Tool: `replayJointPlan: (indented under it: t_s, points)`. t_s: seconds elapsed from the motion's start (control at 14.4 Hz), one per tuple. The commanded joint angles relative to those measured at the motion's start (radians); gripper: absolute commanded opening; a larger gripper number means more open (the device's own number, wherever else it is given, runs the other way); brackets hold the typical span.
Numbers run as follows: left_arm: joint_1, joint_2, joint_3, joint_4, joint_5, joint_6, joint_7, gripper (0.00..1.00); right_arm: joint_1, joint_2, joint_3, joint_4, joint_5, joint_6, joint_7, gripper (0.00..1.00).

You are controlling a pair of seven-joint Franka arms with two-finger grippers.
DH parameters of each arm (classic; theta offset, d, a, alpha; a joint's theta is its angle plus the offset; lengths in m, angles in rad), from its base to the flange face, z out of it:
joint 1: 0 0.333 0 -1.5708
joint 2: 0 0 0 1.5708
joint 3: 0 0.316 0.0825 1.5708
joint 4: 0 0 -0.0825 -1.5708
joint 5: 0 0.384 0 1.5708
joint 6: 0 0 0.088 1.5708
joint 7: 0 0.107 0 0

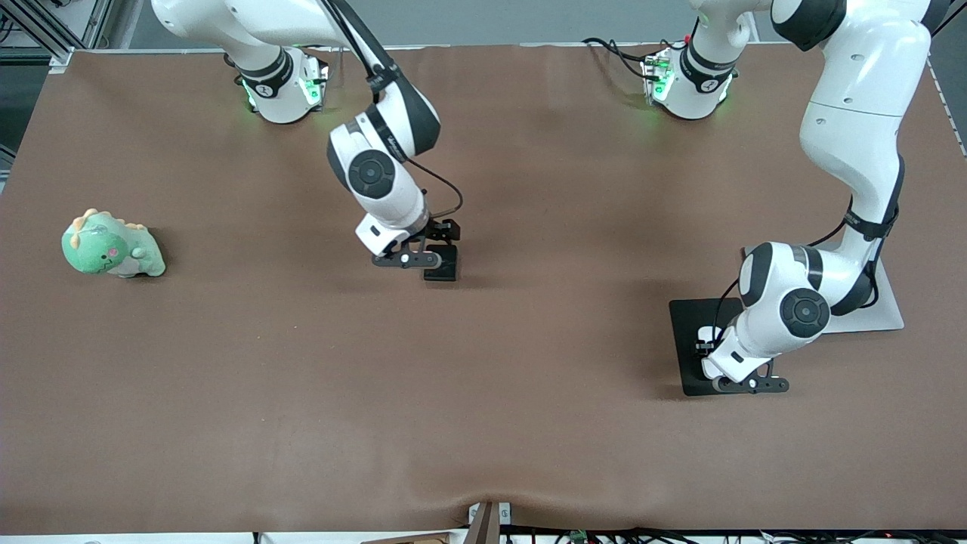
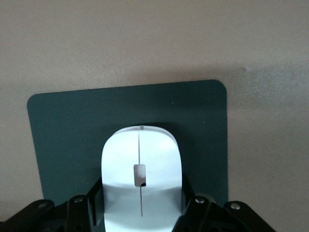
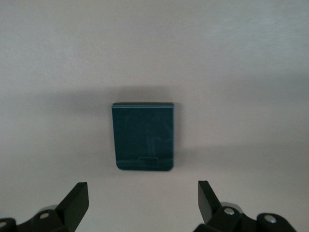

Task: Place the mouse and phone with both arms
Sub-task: 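Set the mouse on the pad while the right gripper grasps the phone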

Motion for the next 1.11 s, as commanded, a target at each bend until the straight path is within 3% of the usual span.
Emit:
replayJointPlan:
  t_s: [0.0, 0.35, 0.56, 0.83, 1.04]
  points:
    - [0.009, 0.008, -0.002, 0.019, 0.025, 0.006, -0.005, 1.0, 0.036, 0.065, -0.012, 0.013, 0.024, 0.068, 0.008, 1.0]
    - [0.008, -0.12, -0.016, 0.015, 0.017, -0.066, -0.005, 1.0, 0.048, 0.087, -0.015, 0.016, 0.012, 0.082, -0.003, 1.0]
    - [0.014, -0.263, -0.044, 0.016, -0.004, -0.233, 0.026, 1.0, 0.035, 0.125, -0.015, 0.016, 0.009, 0.16, -0.01, 1.0]
    - [0.017, -0.473, -0.053, 0.013, -0.12, -0.527, 0.135, 1.0, 0.032, 0.13, -0.017, 0.019, 0.01, 0.164, -0.012, 1.0]
    - [0.037, -0.616, -0.053, 0.008, -0.135, -0.698, 0.16, 1.0, 0.033, 0.157, -0.017, 0.033, 0.01, 0.181, -0.01, 1.0]
